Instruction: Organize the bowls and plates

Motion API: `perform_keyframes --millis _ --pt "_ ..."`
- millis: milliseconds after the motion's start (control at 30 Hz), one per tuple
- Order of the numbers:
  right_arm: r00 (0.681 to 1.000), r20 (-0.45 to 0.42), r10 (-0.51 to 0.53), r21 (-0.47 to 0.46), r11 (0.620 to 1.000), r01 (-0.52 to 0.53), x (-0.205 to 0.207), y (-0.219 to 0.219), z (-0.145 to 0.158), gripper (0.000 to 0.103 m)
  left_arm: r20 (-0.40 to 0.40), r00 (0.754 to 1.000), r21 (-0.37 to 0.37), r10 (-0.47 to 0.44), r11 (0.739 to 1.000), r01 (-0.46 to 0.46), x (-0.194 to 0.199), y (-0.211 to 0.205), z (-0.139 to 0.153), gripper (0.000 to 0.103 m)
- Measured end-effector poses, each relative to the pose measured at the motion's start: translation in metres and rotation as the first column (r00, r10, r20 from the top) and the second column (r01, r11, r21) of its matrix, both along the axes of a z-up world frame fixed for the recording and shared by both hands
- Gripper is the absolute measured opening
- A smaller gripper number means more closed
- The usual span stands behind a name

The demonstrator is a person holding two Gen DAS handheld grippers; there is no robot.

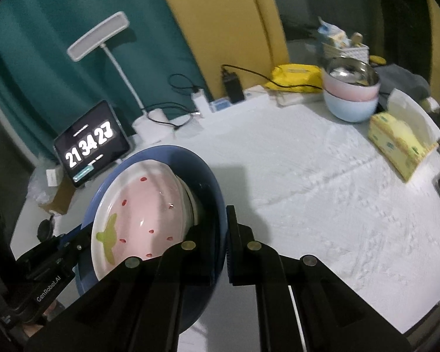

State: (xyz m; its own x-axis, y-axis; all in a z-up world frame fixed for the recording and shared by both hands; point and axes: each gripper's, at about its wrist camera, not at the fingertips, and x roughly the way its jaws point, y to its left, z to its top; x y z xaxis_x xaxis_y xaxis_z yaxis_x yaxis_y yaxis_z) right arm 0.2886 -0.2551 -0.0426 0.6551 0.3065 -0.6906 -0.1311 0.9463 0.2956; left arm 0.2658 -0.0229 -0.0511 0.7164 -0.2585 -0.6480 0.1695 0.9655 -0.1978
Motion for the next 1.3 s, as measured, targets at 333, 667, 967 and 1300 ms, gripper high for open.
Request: perform_keyframes --millis 333,667,967,1300 --pt "0.994 -0.026 0.104 0.000 0.995 -0.104 0.009 0.069 -0.008 0.008 -0.019 0.994 0.001 0.105 0.995 -0.105 -0.014 0.062 -0.008 0.010" --pt "0.979 -0.092 0.182 -0.008 0.983 -0.184 0.018 0.124 -0.036 0.008 -0.078 0.980 0.023 0.182 0.983 -0.181 -0.023 0.105 -0.034 0.011" --pt "0.978 -0.103 0.183 -0.038 0.982 -0.188 0.022 0.132 -0.041 0.009 -0.050 0.981 0.060 0.188 0.981 -0.185 -0.025 0.105 -0.035 0.016" --pt "0.986 -0.040 0.162 -0.208 0.964 -0.167 0.005 0.129 -0.038 0.036 0.043 0.954 0.151 0.297 0.942 -0.300 -0.049 0.107 -0.025 0.057"
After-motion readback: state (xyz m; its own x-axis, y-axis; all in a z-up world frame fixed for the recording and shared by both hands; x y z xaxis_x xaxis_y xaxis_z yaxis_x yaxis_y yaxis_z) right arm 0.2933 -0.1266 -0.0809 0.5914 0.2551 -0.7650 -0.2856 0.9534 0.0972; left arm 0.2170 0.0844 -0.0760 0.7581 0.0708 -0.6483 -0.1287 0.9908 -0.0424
